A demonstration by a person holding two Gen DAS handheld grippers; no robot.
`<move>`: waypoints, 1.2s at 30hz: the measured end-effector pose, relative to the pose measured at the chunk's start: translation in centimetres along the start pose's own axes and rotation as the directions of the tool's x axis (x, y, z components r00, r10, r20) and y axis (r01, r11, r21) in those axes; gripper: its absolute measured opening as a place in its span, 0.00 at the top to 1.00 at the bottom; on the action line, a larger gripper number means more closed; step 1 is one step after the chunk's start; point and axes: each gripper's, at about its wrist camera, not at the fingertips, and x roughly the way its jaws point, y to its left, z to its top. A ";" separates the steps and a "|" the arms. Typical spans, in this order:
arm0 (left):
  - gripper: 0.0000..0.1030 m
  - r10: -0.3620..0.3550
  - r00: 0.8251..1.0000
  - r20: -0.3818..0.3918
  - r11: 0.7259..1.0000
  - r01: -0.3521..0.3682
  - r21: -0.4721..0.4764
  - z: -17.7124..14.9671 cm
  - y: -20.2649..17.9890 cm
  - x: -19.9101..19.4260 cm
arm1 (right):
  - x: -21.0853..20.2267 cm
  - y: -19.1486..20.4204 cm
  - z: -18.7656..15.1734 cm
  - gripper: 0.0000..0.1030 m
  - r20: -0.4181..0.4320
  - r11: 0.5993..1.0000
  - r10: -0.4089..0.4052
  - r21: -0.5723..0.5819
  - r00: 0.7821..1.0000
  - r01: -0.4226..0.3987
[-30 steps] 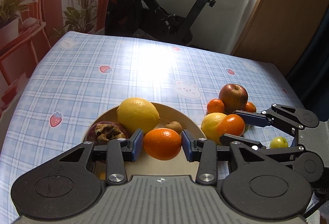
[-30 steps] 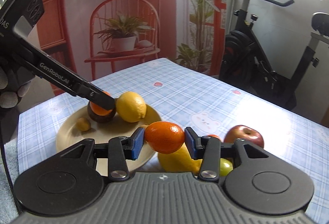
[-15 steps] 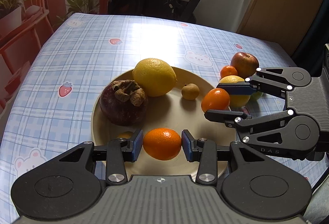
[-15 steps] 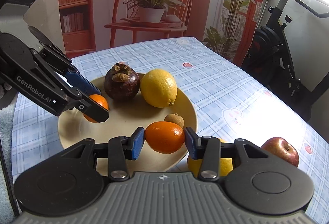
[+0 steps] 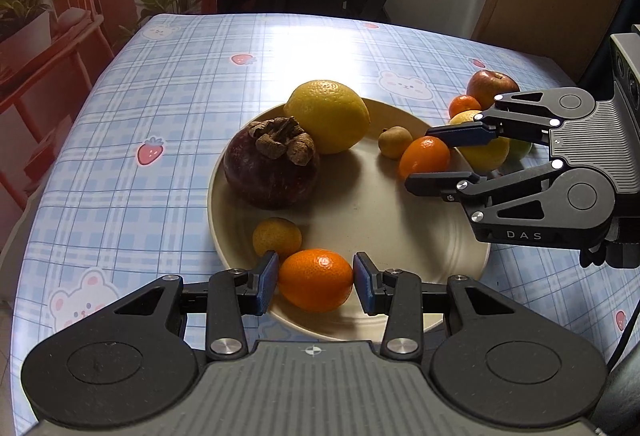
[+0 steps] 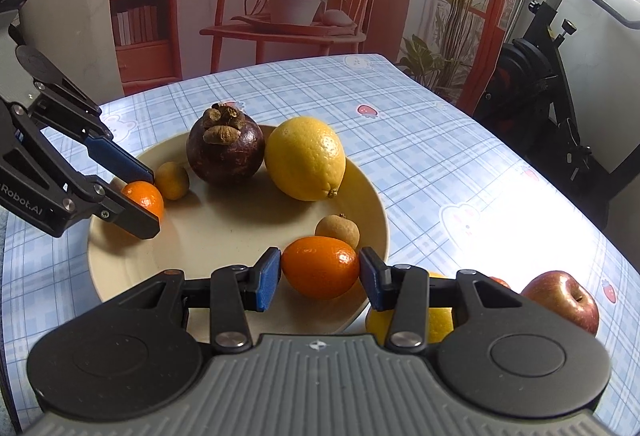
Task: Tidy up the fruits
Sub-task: 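Carry both fruits onto the plate and open both grippers, then grasp the yellow lemon in the pile with the left gripper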
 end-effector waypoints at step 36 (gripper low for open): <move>0.47 -0.138 0.981 0.139 0.986 0.149 -0.074 7.3 -6.9 1.4 | -8.4 -3.9 -7.0 0.54 0.110 0.928 -0.151 0.359 0.982 0.103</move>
